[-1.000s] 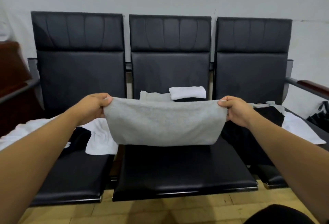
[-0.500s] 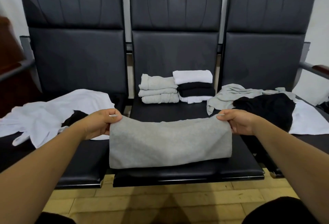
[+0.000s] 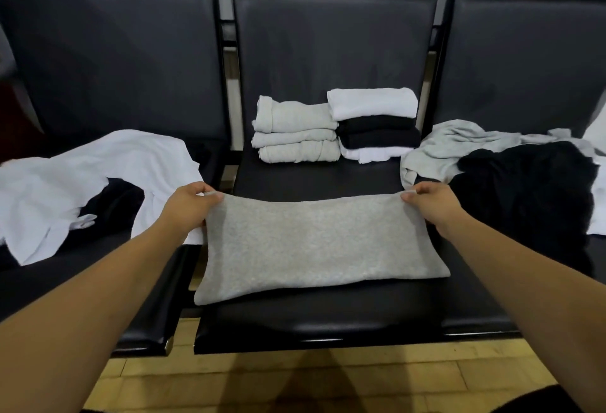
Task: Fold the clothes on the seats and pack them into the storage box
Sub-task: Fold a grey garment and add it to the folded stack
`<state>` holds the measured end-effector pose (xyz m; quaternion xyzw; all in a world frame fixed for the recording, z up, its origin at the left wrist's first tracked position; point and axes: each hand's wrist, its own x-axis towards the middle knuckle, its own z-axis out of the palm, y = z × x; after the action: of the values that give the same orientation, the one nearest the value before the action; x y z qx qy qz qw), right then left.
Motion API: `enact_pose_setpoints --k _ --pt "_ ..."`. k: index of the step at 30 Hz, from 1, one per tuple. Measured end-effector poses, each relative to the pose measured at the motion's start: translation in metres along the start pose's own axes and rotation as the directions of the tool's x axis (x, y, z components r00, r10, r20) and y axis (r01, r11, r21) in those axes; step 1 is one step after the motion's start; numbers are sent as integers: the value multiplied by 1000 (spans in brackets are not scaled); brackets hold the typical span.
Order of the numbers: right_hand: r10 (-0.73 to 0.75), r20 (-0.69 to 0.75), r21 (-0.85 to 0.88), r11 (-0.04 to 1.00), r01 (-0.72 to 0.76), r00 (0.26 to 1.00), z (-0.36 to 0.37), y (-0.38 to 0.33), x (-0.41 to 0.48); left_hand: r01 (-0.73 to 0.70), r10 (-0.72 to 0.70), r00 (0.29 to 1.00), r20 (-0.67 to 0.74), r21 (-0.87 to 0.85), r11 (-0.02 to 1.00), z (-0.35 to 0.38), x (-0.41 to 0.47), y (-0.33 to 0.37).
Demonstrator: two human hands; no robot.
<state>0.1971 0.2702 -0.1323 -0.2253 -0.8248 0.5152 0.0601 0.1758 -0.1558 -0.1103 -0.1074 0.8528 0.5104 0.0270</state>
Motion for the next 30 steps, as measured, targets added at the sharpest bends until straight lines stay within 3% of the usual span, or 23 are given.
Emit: enact_pose_setpoints --k 7,12,15,17,19,22,25,27,30 --pt "-72 -111 189 978 92 991 11 -3 12 -83 74 990 -121 -69 994 13 4 -9" --pt "-93 -170 -82 993 80 981 26 3 9 -35 51 987 -152 104 994 20 6 -9" --pt "-191 -152 -343 930 130 970 36 -7 -4 59 -62 998 18 152 987 24 1 -7" --pt "-340 -83 -502 826 255 937 46 -17 -24 131 -151 979 134 151 980 27 -4 -7" --pt "-419 68 -513 764 392 905 58 -27 -49 211 -219 960 174 63 975 25 -7 -8" --pt "-428 373 -485 666 566 823 79 -29 -82 313 -278 930 243 -120 942 20 -12 -9" --pt "-358 516 -508 603 615 778 91 -16 -100 410 -338 873 352 -152 899 18 -23 -4" --pt "-340 542 -552 545 631 768 94 -6 -106 390 -353 886 301 -70 918 20 -29 -2" --pt "-331 540 -584 515 628 774 95 -2 -108 238 -253 962 98 148 960 24 -37 5"
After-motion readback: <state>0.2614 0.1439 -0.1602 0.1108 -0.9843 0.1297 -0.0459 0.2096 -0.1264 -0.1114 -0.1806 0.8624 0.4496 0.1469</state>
